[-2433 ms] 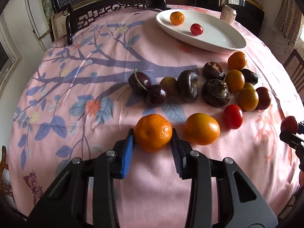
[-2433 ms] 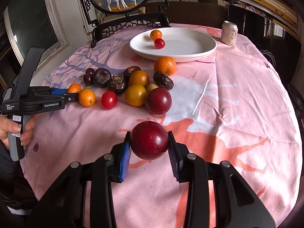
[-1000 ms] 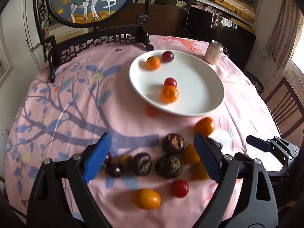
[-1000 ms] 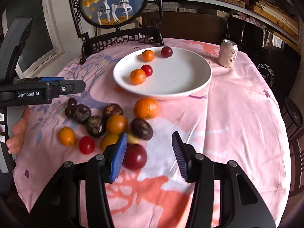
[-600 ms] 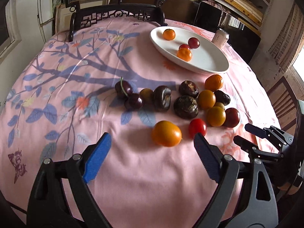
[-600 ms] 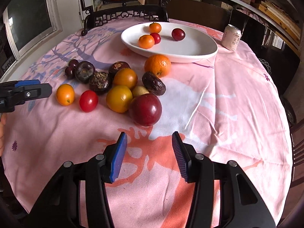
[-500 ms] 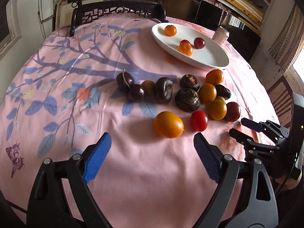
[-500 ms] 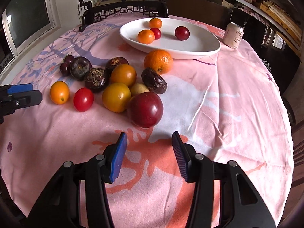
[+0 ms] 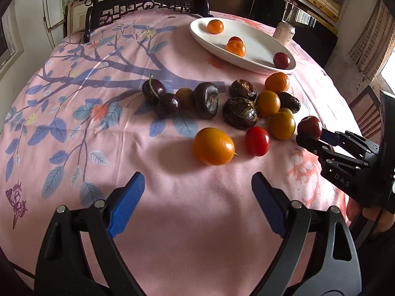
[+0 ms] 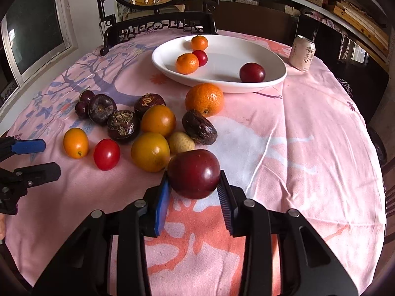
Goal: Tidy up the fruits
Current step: 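Grasp a second red plum with the right tool while the left tool grasps a yellow-orange tomato, then lower both fruits onto the white plate and open both tools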
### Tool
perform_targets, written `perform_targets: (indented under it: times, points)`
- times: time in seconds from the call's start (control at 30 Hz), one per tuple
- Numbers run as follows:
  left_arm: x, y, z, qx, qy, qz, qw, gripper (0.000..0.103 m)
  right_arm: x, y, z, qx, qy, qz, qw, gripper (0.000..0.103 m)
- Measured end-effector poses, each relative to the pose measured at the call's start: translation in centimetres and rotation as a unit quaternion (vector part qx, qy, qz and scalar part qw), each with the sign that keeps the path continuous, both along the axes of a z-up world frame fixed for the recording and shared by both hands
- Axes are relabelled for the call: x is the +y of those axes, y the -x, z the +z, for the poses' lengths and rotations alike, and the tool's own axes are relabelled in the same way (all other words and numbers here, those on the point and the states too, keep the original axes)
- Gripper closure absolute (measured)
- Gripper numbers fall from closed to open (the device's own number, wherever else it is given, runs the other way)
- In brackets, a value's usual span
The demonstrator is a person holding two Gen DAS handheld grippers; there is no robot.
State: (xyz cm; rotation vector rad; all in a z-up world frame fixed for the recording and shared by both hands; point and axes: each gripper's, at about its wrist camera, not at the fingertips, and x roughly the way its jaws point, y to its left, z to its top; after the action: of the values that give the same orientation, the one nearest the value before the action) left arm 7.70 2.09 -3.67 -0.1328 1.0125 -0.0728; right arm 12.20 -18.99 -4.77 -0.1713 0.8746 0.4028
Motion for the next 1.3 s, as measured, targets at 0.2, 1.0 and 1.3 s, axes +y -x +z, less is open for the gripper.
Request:
perform_targets:
  times: [0.2,1.0,1.3]
  points:
    - [-1.0,-1.5,-0.9,0.004,-0.01,-0.007,0.9999,0.02,-2.2,2.4,0.7,-0.003,-0.03,-0.008,1.0,0.065]
    - [-5.4,-11.2,8.3,-0.115,-0.037,-0.07,0.9902,0.058,-2.7,-2.7,7.9,-0.108,-0.073,-0.006,0.991,0.065]
    - [-5.8,-20.1,4.4,-0.066,-0.024,-0.029,0.9971,0.058,-0.8,-11.1,4.1,-0.04,-0.052,-0.016,0.998,0.066]
